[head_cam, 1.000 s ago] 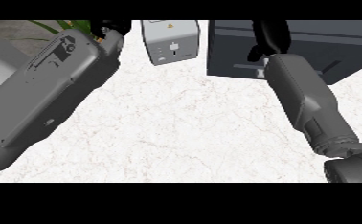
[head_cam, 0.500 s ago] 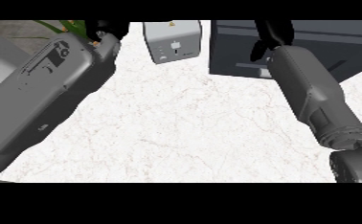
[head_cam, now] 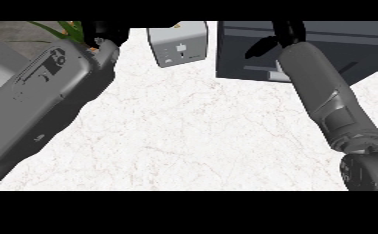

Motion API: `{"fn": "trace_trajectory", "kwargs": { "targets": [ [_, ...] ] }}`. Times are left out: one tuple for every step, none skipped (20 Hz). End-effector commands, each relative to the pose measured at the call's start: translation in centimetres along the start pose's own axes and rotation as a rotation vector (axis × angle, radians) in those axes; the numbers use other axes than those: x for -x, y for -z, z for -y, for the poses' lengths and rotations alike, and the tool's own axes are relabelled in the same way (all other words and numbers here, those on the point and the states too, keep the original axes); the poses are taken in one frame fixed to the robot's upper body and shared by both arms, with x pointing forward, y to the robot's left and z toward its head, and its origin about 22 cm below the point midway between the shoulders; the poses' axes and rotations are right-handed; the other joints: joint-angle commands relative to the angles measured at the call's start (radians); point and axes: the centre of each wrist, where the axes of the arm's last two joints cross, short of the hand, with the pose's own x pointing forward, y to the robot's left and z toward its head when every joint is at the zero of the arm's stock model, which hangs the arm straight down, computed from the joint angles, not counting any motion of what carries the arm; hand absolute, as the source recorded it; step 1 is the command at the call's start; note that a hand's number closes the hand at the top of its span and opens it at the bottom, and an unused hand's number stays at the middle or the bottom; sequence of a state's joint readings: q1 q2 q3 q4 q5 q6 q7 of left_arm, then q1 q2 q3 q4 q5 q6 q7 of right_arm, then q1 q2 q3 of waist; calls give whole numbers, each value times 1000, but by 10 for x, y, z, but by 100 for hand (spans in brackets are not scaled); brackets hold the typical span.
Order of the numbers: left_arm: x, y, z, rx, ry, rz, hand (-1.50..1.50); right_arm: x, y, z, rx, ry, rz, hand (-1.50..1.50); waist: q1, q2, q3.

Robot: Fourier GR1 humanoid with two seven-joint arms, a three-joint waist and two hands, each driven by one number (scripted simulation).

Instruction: Pick up the can, place it into the drawer and close the drawer

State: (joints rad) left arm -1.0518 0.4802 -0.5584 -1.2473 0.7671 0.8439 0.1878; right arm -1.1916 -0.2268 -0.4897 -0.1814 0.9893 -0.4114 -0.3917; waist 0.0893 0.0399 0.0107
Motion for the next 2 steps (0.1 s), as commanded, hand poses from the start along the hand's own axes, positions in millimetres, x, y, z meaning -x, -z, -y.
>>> {"fn": "trace_trajectory", "kwargs": {
  "targets": [
    [9, -1, -5, -6, 13, -3, -150, -29, 20, 13, 72, 210, 31, -150, 7, -5, -7],
    [0, -1, -7, -1, -5, 8, -150, -29, 22, 18, 76, 215, -5, -150, 20, -5, -8]
  ]
}}
